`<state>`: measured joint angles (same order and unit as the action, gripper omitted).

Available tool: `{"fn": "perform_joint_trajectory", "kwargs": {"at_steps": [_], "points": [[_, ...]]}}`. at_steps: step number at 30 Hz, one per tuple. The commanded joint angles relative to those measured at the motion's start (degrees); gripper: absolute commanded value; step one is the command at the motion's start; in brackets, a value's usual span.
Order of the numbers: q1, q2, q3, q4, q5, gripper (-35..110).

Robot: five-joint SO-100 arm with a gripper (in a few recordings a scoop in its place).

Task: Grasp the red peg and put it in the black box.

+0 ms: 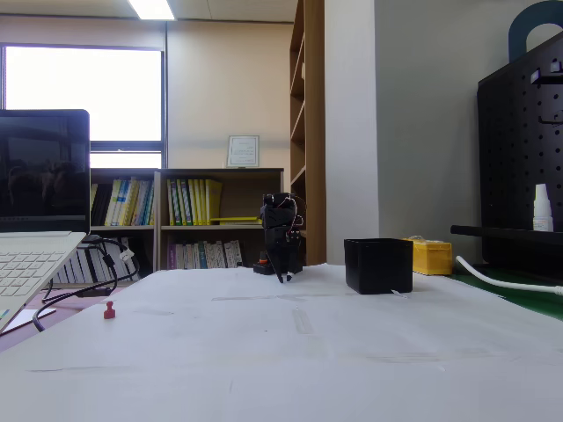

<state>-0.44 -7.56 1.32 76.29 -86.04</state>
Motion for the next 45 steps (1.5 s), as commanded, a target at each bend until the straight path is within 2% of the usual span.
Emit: {"fn": "perform_joint_trajectory", "kwargs": {"at_steps": [1,41,45], "points": [[-0.70,-6.06,-4.75,5.10,-0.44,3],[-0.79,-6.06,-4.75,4.92,-0.44,3],[1.58,-6.06,-4.75,4.75,-0.70,3]]}}
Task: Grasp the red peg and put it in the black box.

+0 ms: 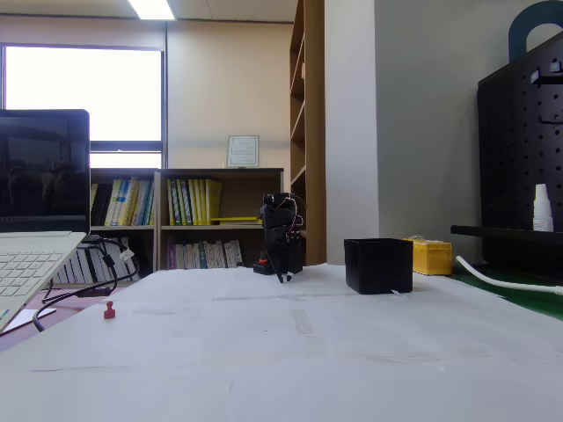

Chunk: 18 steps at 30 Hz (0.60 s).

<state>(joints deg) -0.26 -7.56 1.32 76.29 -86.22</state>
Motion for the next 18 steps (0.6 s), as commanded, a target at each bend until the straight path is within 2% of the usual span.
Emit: {"fn": "perform_joint_trajectory", "kwargs": {"at_steps": [1,5,9,12,18], "points": [[1.49,-6.06,-4.75,4.75,-0.44,0],[1.58,-6.06,-4.75,5.01,-0.70,0],[0.88,-2.37,-4.75,-3.08,0.79,0],[0.18,6.59,-4.75,-15.73,0.97,0],[0.53,30.41,-4.48,-48.34,-1.23,0]]}}
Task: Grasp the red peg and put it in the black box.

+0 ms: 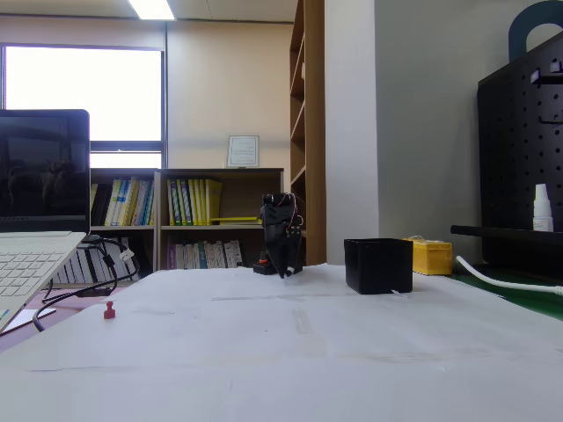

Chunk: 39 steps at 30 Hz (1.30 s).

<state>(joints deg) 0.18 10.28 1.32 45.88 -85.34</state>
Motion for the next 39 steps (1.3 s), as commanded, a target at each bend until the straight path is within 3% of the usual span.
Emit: {"fn": "perform_joint_trajectory", "kwargs": {"at_steps": [1,7,9,14,20,27,39], "points": [[0.53,17.14,-4.39,-23.91,-5.45,0],[2.02,48.60,-3.96,-63.72,-10.20,0],[2.72,61.96,-4.13,-81.74,-10.90,0],[2.20,75.23,-3.96,-98.44,-7.12,0],[1.76,84.29,-1.49,-104.94,-7.56,0],[1.76,107.49,5.89,-128.14,-9.84,0],[1.67,118.48,25.05,-129.81,-5.54,1]]}}
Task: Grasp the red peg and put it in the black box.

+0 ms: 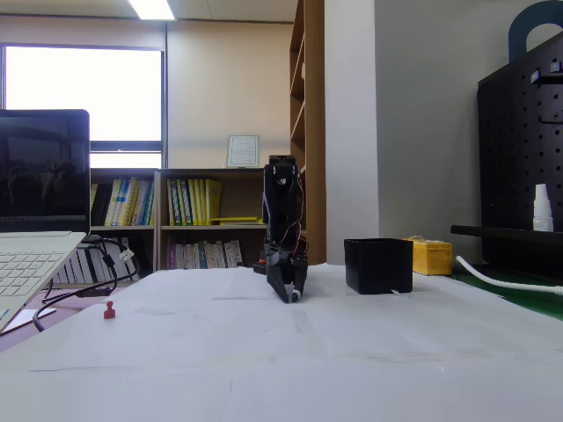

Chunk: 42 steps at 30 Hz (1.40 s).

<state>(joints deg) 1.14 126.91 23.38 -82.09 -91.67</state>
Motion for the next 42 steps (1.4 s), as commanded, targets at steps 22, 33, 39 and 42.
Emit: {"fn": "perform_joint_trajectory", "kwargs": {"at_steps": [22,33,39,42], "points": [[7.12,9.23,13.89,-4.75,0.18,10],[8.44,4.39,12.48,2.90,-2.72,10],[11.43,6.86,12.48,-1.67,-2.20,16],[14.77,4.83,10.55,-0.70,-0.35,22]]}}
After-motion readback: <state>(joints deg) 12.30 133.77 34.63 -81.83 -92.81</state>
